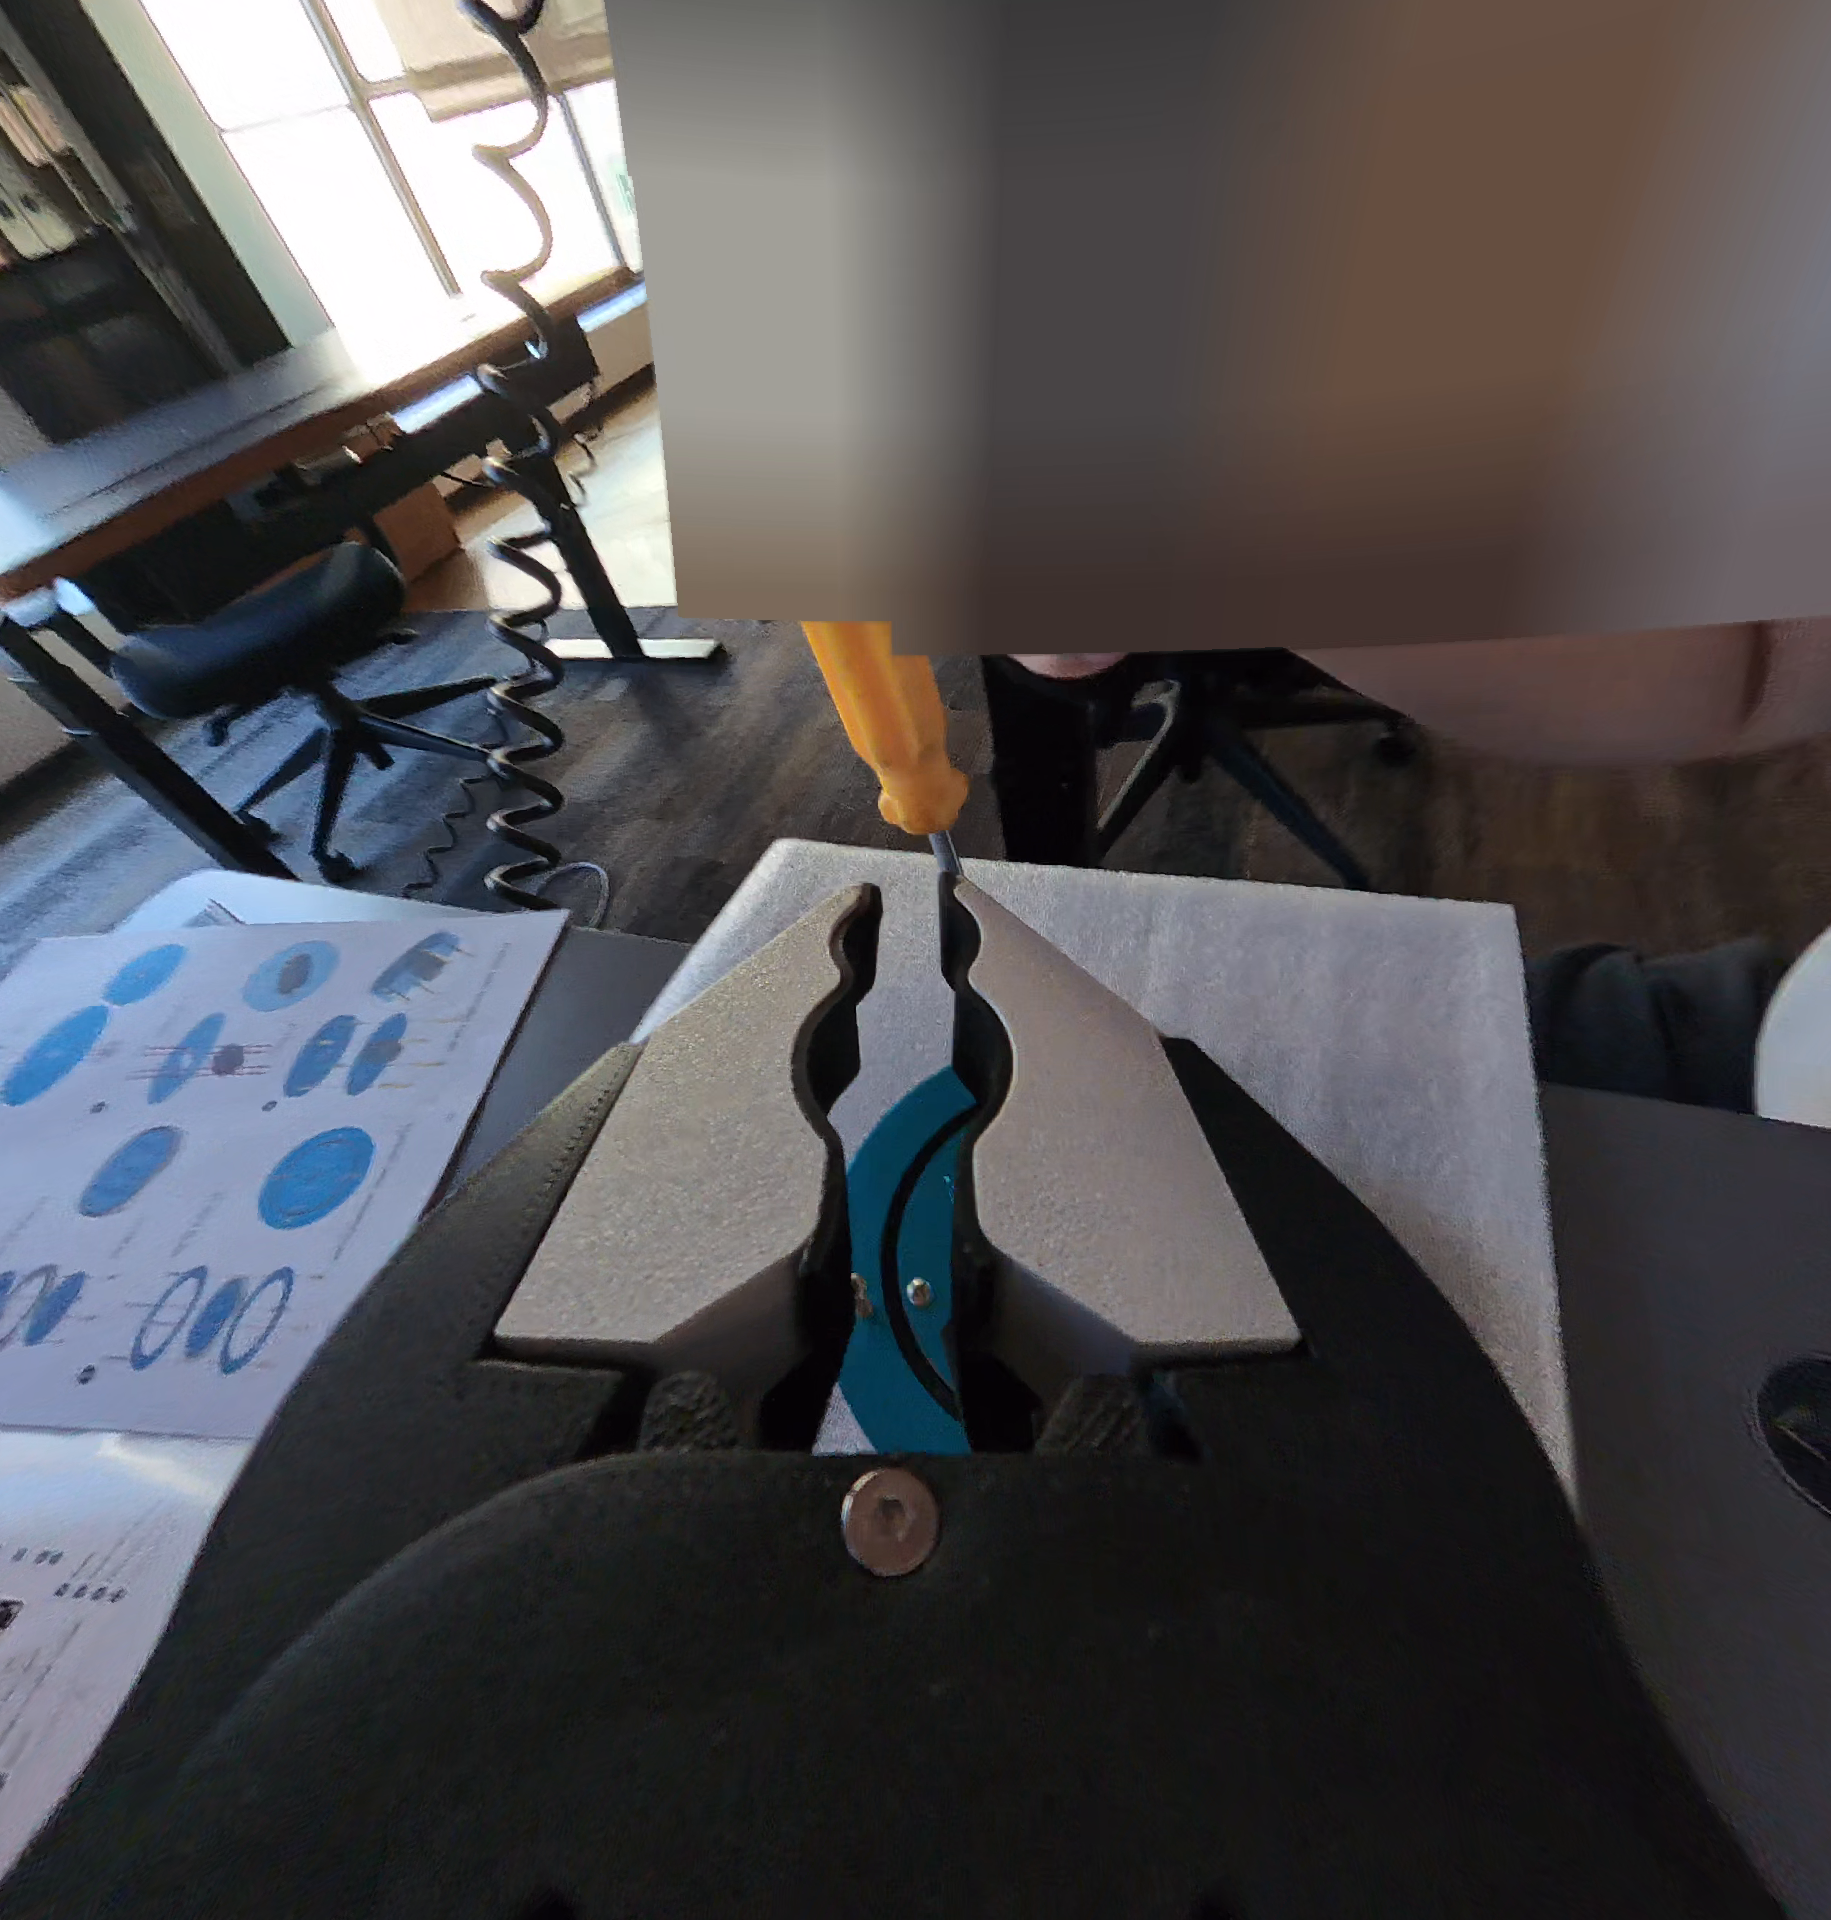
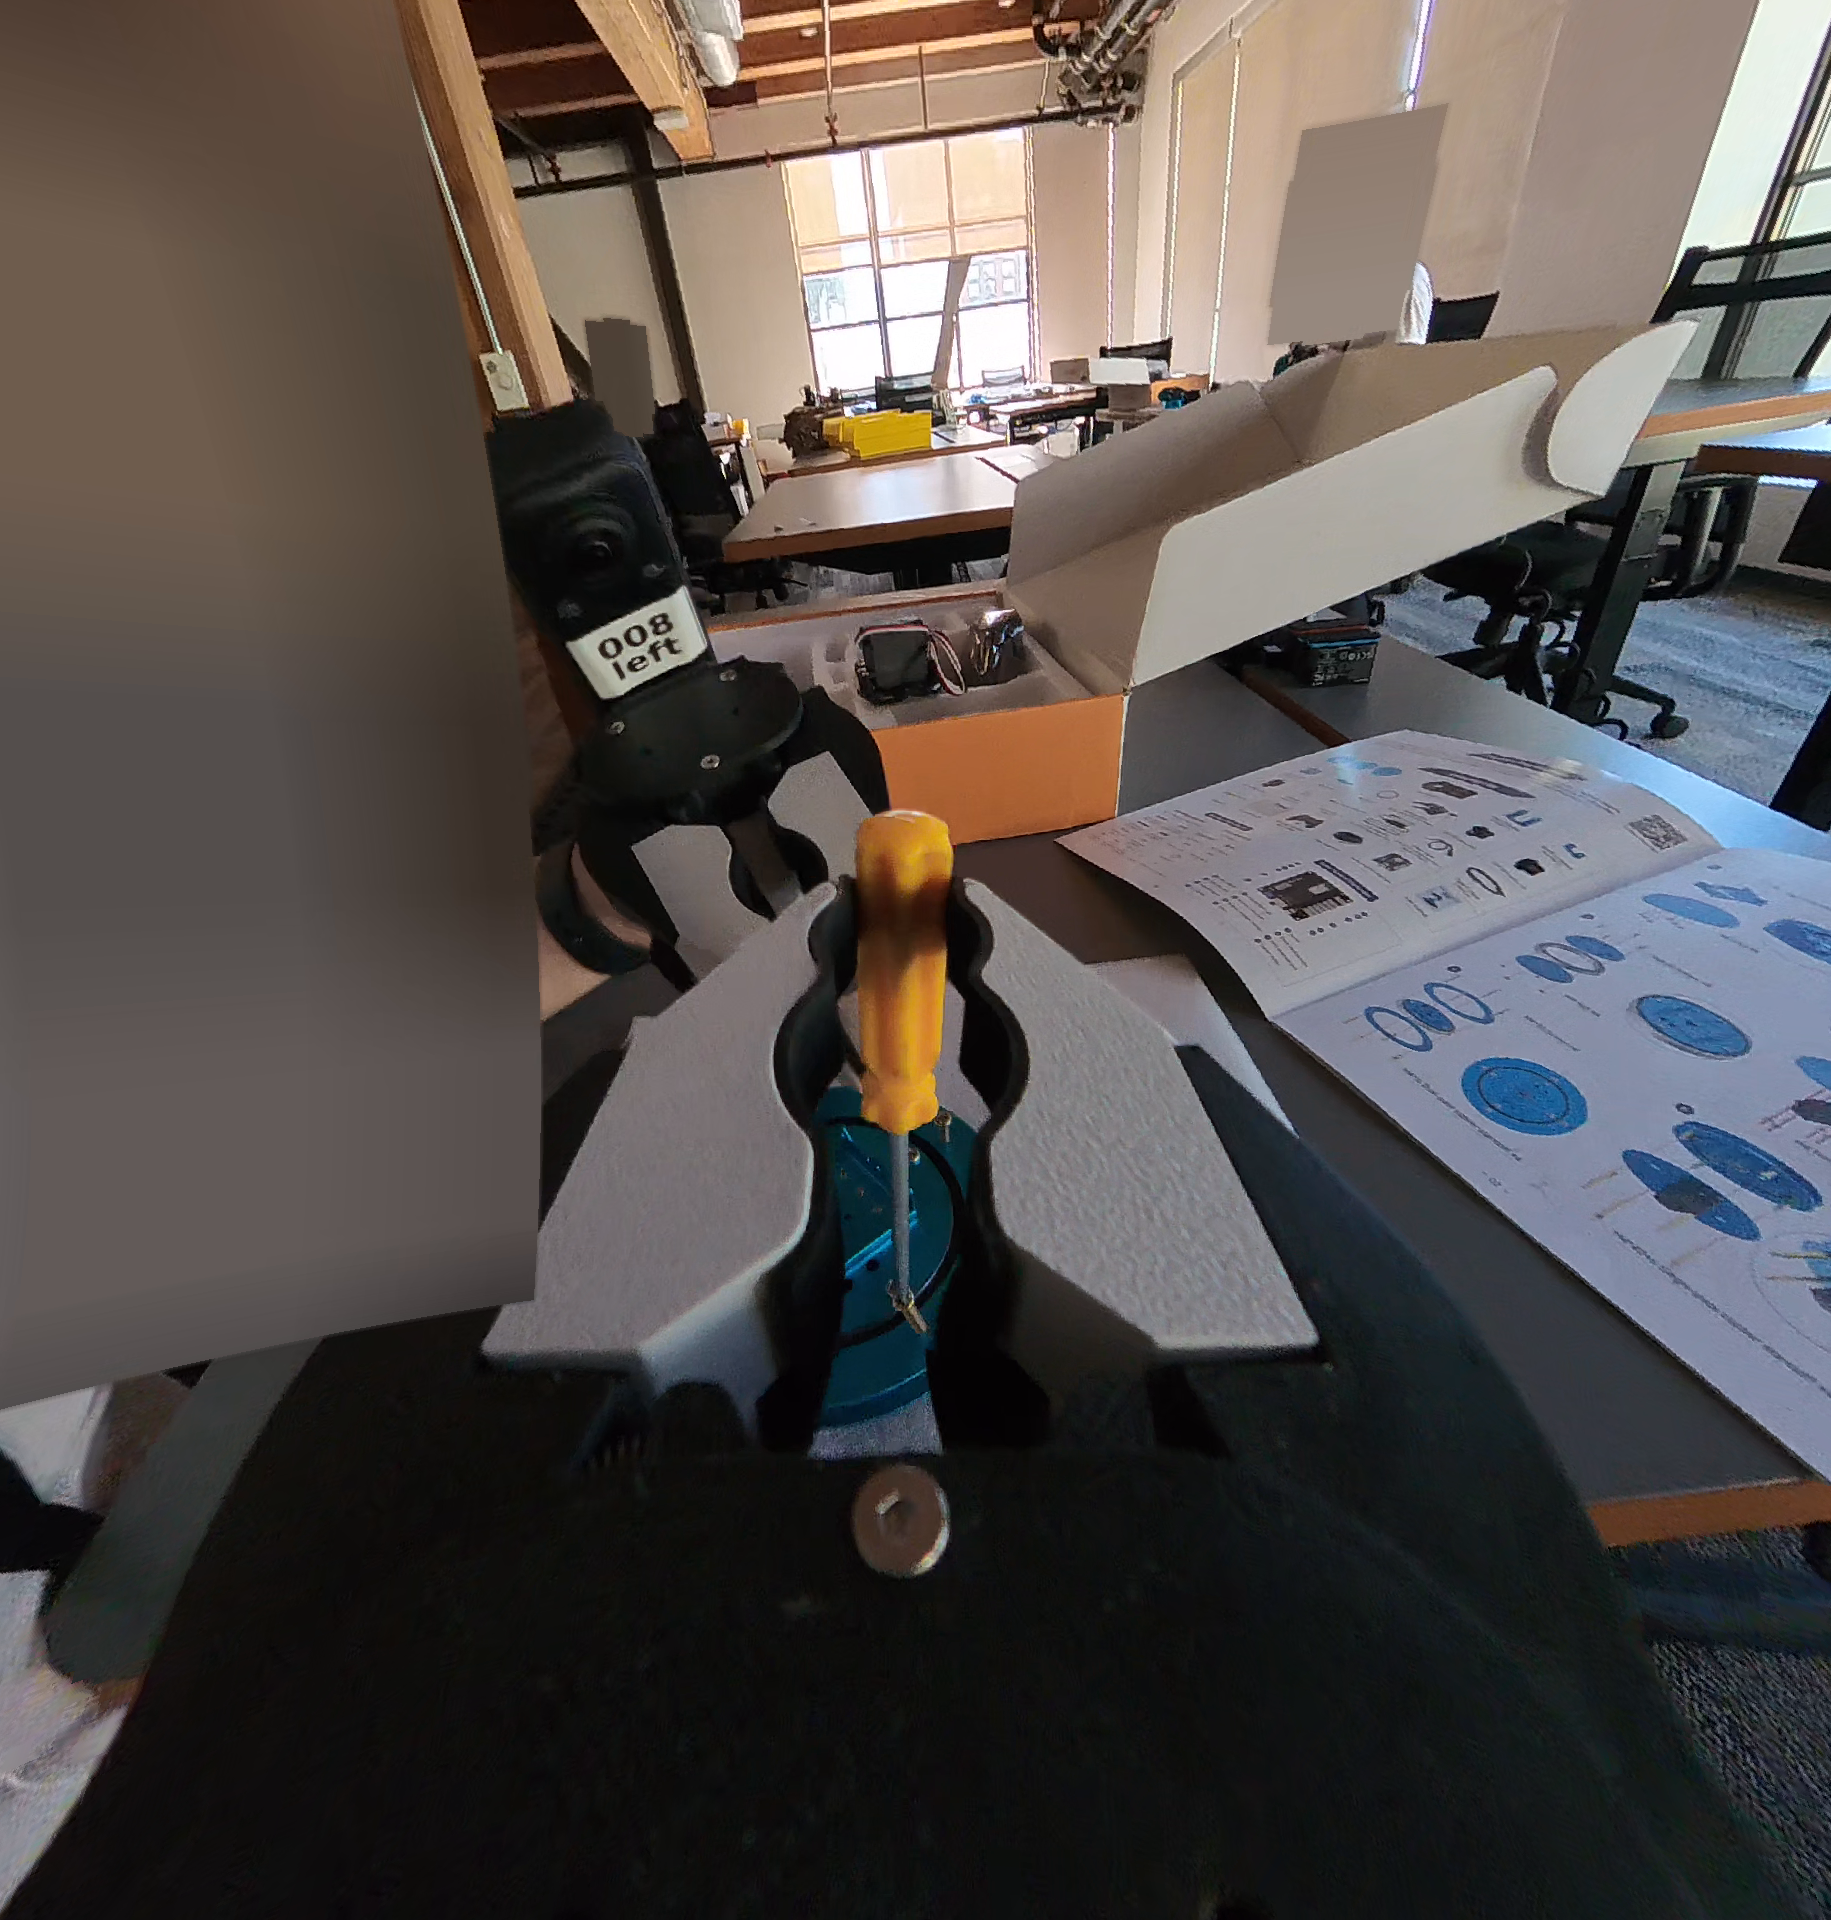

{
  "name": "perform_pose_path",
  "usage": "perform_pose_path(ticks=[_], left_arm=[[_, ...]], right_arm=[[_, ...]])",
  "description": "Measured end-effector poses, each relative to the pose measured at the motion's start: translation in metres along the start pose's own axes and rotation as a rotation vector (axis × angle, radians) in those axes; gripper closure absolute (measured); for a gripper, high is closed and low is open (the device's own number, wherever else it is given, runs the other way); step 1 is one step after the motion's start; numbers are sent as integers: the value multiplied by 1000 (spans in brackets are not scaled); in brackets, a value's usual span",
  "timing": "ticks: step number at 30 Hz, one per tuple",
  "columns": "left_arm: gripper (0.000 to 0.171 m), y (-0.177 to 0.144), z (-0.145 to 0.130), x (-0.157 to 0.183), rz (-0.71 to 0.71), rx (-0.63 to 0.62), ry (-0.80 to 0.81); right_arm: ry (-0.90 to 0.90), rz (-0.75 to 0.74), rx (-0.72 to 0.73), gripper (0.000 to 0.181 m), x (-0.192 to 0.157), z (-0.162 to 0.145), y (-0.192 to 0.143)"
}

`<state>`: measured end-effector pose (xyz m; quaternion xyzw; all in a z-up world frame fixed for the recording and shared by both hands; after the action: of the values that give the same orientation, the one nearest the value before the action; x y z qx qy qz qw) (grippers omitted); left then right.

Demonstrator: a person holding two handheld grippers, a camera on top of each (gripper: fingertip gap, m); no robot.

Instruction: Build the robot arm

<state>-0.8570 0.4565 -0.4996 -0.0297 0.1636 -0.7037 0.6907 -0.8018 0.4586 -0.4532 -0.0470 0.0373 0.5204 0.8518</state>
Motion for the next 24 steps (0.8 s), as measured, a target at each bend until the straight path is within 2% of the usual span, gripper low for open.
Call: perform_pose_path(ticks=[3, 8, 12, 16, 17, 19, 24], left_arm=[[157, -1, -2, -2, -36, 21, -86], [150, 14, -19, -2, -85, -17, -182], [153, 23, -15, 1, -96, 26, -181], [151, 29, -15, 9, -78, -16, -111], [151, 31, -15, 9, -62, -21, -99], [168, 32, -15, 5, -27, -19, -92], [169, 30, -16, 3, -19, -23, -83]], right_arm=[[-12, -12, -44, 166, 1, 0, 2], [-49, -58, -94, 165, 2, 1, 4], [-96, -167, -90, 165, 1, 2, 7], [-193, -281, -60, 166, -5, 2, 9], [-193, -302, -52, 166, -6, 2, 9], [-151, -304, -47, 167, -8, 1, 9], [-128, -313, -101, 166, -10, 2, 6]])
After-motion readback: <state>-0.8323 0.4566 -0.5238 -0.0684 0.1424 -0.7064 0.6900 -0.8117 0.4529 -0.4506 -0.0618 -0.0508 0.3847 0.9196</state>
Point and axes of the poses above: each gripper's, where its closed fingertips meet, y out along the fingers, z out of its top, x = y × z across the jaws, the point moved 3 cm from there along -y, back along the fingers, and after that the axes turned 3 degrees about -z, right-handed, at the moved point
